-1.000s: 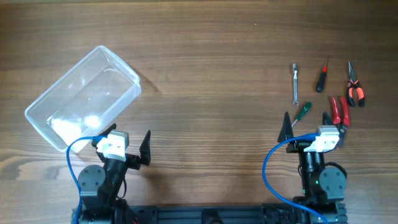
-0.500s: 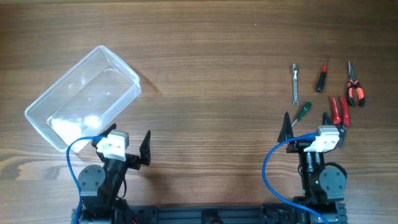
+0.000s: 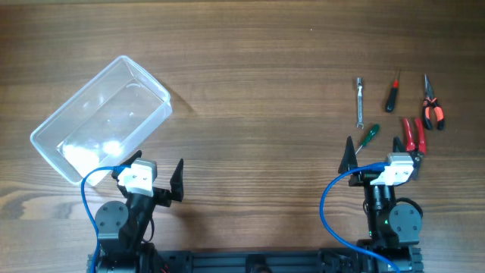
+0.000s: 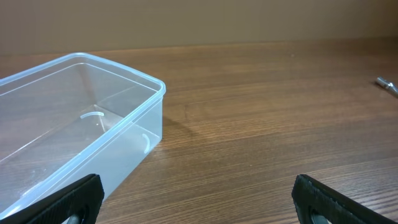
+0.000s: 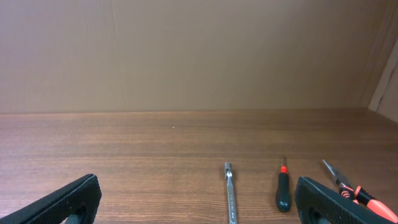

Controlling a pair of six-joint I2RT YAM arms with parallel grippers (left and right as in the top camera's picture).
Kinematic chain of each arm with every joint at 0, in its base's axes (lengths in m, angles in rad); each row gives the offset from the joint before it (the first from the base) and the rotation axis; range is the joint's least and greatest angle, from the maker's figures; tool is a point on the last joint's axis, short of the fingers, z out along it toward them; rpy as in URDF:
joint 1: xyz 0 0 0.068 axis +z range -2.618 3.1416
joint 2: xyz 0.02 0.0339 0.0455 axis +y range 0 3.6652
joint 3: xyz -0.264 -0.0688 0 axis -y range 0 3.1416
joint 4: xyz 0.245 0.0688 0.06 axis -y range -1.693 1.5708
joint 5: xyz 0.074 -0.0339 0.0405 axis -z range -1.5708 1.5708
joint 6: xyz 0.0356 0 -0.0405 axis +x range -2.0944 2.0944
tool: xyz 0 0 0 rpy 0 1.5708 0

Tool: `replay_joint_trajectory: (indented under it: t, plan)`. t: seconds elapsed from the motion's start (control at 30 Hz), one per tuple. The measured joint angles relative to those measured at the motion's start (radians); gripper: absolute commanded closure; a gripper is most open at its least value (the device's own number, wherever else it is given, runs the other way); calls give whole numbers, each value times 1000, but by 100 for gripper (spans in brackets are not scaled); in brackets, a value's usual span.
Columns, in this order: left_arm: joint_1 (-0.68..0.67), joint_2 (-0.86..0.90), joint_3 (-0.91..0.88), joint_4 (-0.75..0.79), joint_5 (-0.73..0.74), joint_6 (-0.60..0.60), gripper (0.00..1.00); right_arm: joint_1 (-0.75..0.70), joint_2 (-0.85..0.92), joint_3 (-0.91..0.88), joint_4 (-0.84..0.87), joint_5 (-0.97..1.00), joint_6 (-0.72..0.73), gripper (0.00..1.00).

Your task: Pack container

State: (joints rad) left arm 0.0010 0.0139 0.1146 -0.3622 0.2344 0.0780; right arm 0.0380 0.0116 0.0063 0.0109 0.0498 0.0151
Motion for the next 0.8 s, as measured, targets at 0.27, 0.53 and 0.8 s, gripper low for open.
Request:
replay_joint_trajectory:
  t: [0.27,0.53,0.8]
  plan:
    - [0,0,0,0,0,0,0,0,0,0,0,0,0,0]
    - [0,0,0,0,0,0,0,0,0,0,0,0,0,0]
    - [0,0,0,0,0,0,0,0,0,0,0,0,0,0]
